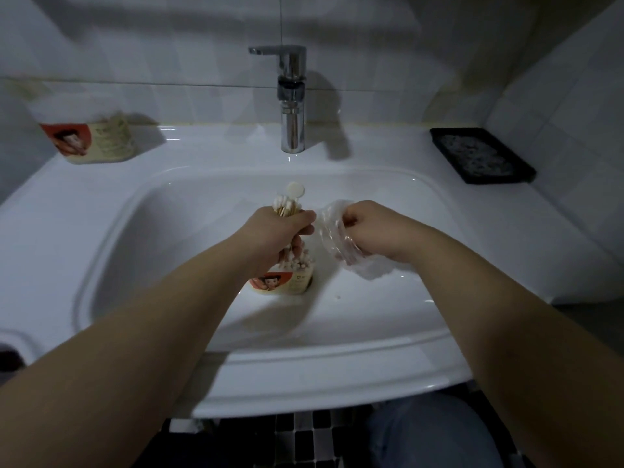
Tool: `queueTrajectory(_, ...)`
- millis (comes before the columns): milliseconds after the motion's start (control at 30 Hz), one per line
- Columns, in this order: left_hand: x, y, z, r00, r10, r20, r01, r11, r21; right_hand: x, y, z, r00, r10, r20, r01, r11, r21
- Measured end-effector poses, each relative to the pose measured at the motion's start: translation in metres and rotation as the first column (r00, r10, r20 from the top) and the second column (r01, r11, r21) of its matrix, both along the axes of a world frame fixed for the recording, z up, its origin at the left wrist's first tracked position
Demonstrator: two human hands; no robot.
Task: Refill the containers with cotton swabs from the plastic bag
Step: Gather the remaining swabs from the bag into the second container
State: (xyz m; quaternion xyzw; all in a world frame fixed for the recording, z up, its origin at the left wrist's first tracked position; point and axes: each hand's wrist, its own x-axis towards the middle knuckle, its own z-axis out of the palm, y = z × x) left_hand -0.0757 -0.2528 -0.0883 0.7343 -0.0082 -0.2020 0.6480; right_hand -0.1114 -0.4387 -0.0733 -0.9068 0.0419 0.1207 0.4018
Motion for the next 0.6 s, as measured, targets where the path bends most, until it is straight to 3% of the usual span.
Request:
queueTrajectory(233,0.003,0.0,-0.004,0.998,-0.029,0.054,0.024,0.995,0.093,-0.004,0.005,0.001,0.999,0.033,0.008,-0.034,0.981,0.191)
queueTrajectory(467,0.007,0.002,-0.003,0.997,0.047,0.054,-0.051,0.995,0.085,0.0,0.003,0.004,0.995,-0.085,0.049,0.081,0.992,0.096)
queueTrajectory(600,0.011,0.005,-0.004,0.993,0.112,0.047,-0.115,0.992,0.055,-0.001,-0.001,0.01,0.985,-0.122,0.121,0.128,0.991,-0.045)
